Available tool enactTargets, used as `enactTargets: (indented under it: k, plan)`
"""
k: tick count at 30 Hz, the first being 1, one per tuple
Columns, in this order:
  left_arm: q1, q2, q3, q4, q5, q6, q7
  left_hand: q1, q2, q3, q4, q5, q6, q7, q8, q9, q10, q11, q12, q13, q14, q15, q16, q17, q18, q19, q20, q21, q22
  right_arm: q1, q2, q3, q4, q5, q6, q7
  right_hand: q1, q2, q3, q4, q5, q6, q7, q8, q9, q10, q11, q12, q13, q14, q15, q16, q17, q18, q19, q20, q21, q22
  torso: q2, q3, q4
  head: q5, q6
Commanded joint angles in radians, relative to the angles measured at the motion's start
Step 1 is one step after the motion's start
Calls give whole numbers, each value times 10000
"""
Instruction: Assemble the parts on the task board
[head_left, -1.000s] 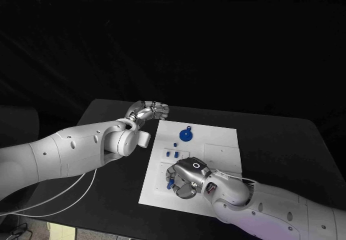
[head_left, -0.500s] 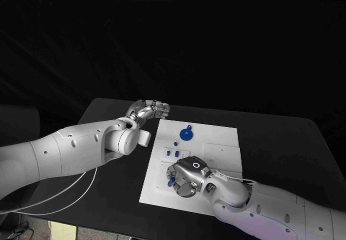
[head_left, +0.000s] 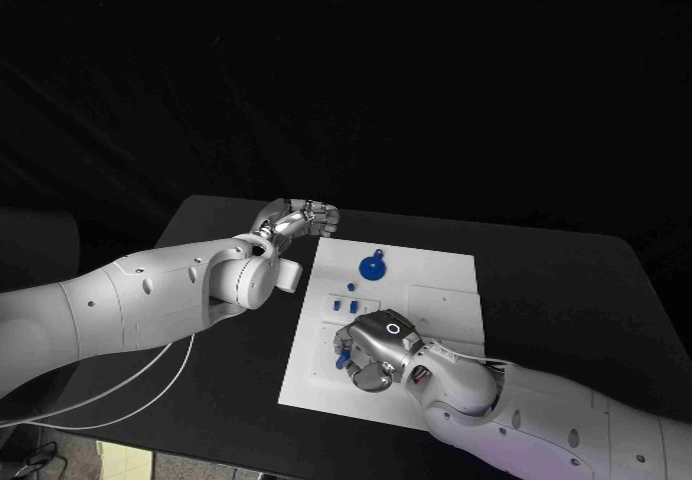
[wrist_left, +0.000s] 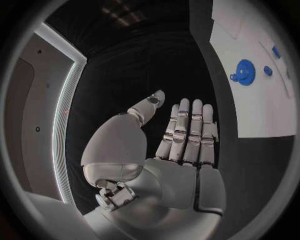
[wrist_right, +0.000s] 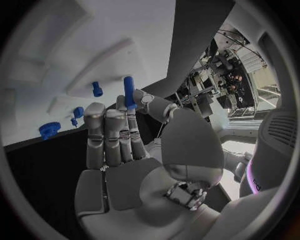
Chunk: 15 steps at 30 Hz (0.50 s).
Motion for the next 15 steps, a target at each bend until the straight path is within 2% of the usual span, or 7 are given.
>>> enactTargets:
  k: [1,9,15]
  plan:
    - [11,18,9,20,37,127,69,-17,53,-36,7,-44,-64,6,51,-16,-29,62,39,-15,13,31,-36,19,91,10,54,-58,14,-10,35,-1,2,-287,137,-146,15,58,49,-22,30,69,-25,35,10,496,-62,24,15,-18,-56,39,-7,1019,5,-50,56,192,4,-3,2,1,-9]
    - [11,30,10,27,37,128,67,-13,51,-37,4,-45,-66,6,53,-19,-30,62,39,-18,15,31,-43,24,93,14,54,-60,17,-7,100,-3,-14,-524,1038,-267,13,50,53,-31,28,72,-27,35,13,496,-63,21,21,-18,-57,41,-6,1019,5,-54,61,193,0,-3,2,0,-30]
    - [12,26,10,30,37,129,64,-9,53,-35,4,-44,-66,6,55,-21,-29,62,39,-21,17,31,-48,28,94,18,53,-62,20,-7,109,-3,-17,-653,1340,-340,7,45,51,-39,28,73,-27,35,16,496,-63,20,26,-20,-57,42,-4,1019,1,-55,63,195,0,-3,-2,4,-49]
